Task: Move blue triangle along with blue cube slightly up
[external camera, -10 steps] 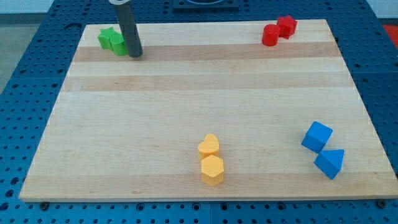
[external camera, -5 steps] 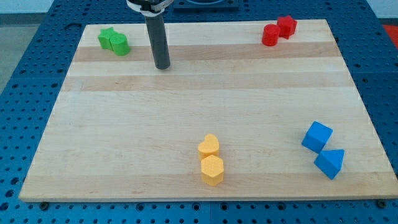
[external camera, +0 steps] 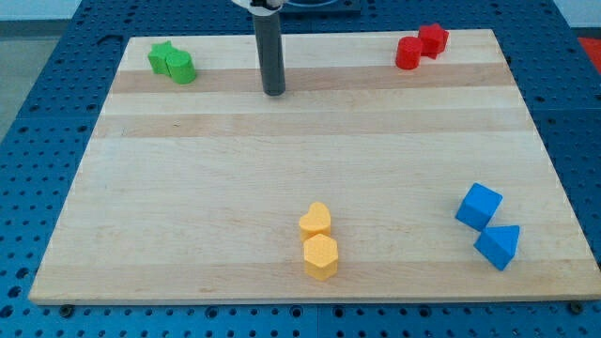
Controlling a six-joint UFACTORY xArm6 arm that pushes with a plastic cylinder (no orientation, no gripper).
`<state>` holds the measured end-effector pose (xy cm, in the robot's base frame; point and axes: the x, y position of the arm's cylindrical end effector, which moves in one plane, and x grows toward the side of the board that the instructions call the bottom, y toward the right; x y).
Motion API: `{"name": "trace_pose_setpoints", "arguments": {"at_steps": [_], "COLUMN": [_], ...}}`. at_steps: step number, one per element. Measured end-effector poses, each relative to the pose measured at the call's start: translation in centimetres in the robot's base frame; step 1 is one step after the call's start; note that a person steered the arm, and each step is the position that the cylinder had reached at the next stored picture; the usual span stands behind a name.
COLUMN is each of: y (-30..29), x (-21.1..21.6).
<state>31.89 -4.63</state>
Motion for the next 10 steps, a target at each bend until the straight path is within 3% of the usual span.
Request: {"name": "trace_pose_setpoints", "arguments": {"at_steps": [2,3,7,8,10], "y": [8.6,13.0,30.0,31.5,28.9], "x": [0.7,3.1,17.1,20.1,25.1]}}
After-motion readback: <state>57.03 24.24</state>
